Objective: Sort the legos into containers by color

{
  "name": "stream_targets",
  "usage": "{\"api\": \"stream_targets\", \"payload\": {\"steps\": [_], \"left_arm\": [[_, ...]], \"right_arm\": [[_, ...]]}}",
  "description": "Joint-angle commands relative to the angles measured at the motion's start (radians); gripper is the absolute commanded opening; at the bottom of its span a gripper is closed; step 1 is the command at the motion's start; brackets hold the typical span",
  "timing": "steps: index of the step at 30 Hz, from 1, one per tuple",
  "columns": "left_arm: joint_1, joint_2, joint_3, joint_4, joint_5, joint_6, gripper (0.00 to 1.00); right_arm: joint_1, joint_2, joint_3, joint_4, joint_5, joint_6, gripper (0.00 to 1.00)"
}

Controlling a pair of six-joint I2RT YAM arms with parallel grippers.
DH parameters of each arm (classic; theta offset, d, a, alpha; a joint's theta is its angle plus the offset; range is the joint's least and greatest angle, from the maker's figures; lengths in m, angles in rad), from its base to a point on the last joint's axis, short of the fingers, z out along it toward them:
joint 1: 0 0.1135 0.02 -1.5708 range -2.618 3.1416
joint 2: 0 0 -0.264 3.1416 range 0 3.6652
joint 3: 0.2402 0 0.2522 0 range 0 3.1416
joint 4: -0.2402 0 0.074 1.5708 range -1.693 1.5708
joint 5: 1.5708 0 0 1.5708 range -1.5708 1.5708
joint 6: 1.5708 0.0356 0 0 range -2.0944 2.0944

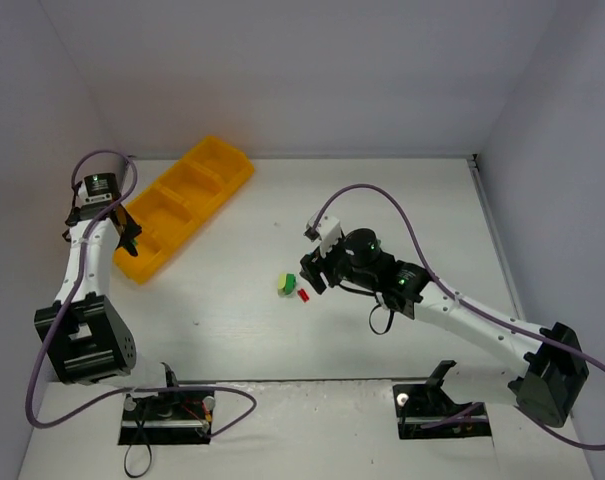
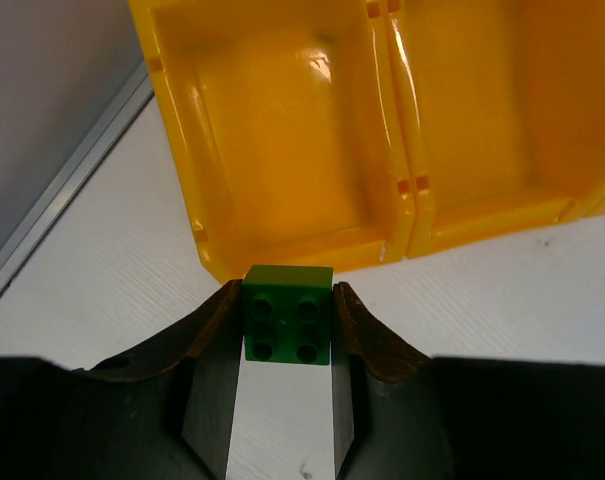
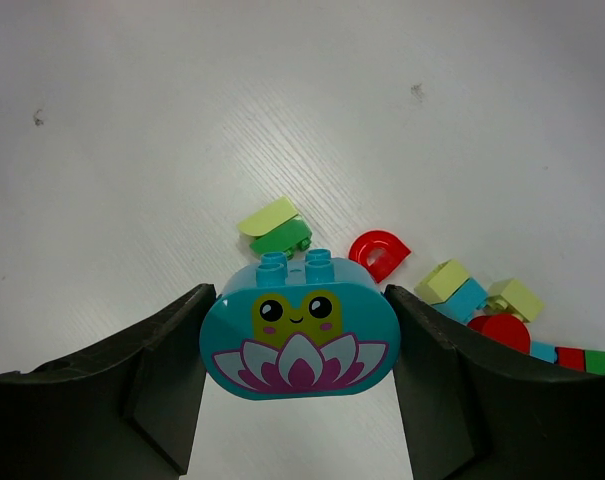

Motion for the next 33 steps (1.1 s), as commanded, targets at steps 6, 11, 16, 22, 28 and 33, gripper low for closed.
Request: {"api": "stream_targets", "payload": {"steps": [6,11,16,22,28,33], "left_arm": [[0.0,0.121,0.053,0.212,-0.119,0.01,0.02],[0.0,0.218,0.107,0.204,-0.164,0.026,0.13],[0.0,0.269,0.113,0.21,-0.138,0.026,0.26],[0.002,0.275,0.112,0.212,-0.118,0.032,0.49],[0.0,0.225,0.121,0.186,-0.081,0.039,0.61],[-0.029,0.087,0.13,0.154,0.17,0.039,0.61]], "right_arm": [[-0.013,-0.053,-0.012,0.06,-0.026,0.043,0.0],[-0.019,-0.09,-0.042,0.058,-0.012,0.069,0.0],[-0.023,-0.105,-0.05,0.057,-0.006,0.081,0.0],[-0.023,-0.112,-0.041,0.057,-0.003,0.078,0.0],[-0.023,-0.107,-0.035,0.055,-0.02,0.072,0.0],[-0.023,-0.115,-0.016,0.064,-0.044,0.043,0.03]]}}
